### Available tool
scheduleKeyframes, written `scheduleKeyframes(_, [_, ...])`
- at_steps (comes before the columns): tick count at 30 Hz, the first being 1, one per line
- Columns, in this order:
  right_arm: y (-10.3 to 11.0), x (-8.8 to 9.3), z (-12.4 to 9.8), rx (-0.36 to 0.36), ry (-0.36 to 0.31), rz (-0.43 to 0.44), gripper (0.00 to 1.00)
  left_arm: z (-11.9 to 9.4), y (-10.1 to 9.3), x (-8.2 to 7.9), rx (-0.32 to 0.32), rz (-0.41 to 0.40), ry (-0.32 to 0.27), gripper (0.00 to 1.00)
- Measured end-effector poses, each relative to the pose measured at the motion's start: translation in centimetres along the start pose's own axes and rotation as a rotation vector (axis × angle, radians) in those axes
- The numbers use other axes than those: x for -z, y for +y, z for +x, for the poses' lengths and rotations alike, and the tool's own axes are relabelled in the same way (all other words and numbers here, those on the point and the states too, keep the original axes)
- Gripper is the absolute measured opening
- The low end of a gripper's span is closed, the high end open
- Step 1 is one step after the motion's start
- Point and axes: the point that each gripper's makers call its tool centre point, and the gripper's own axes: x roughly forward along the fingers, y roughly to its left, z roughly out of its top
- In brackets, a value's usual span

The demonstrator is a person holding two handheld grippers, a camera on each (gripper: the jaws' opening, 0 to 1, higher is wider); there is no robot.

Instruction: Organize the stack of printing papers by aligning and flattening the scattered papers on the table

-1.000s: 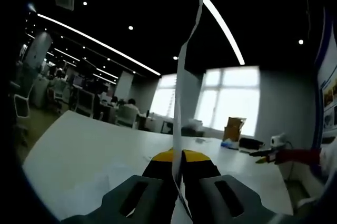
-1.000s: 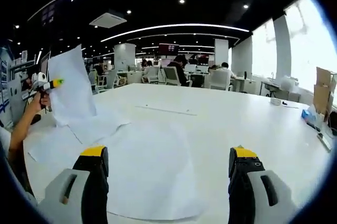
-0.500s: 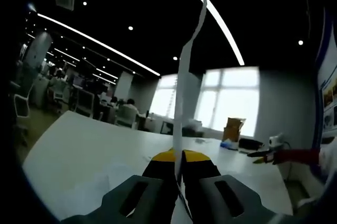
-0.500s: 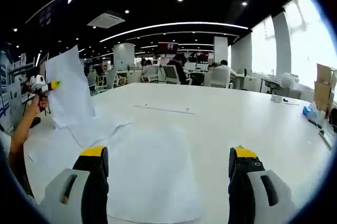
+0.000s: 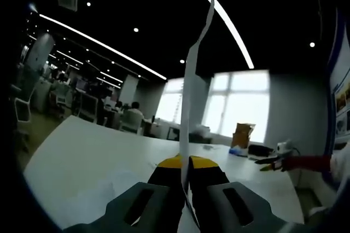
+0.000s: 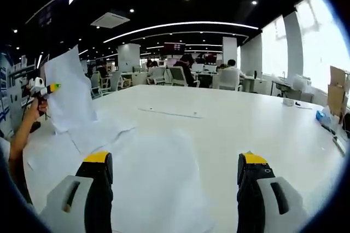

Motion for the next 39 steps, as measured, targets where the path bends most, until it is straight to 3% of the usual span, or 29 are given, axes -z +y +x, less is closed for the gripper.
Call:
scheduleKeyframes(20, [1.1, 1.5, 0.8, -0.038, 0.073, -0.018, 0.9, 0.1, -0.1, 0.1, 0.002, 0.002, 0.003, 0.06])
scheduleKeyframes(39, [0.3, 3.1, 2.1, -0.045, 0.111, 0.018, 0.89, 0.1, 0.1, 0.2, 0.001, 0.009, 0.009, 0.06])
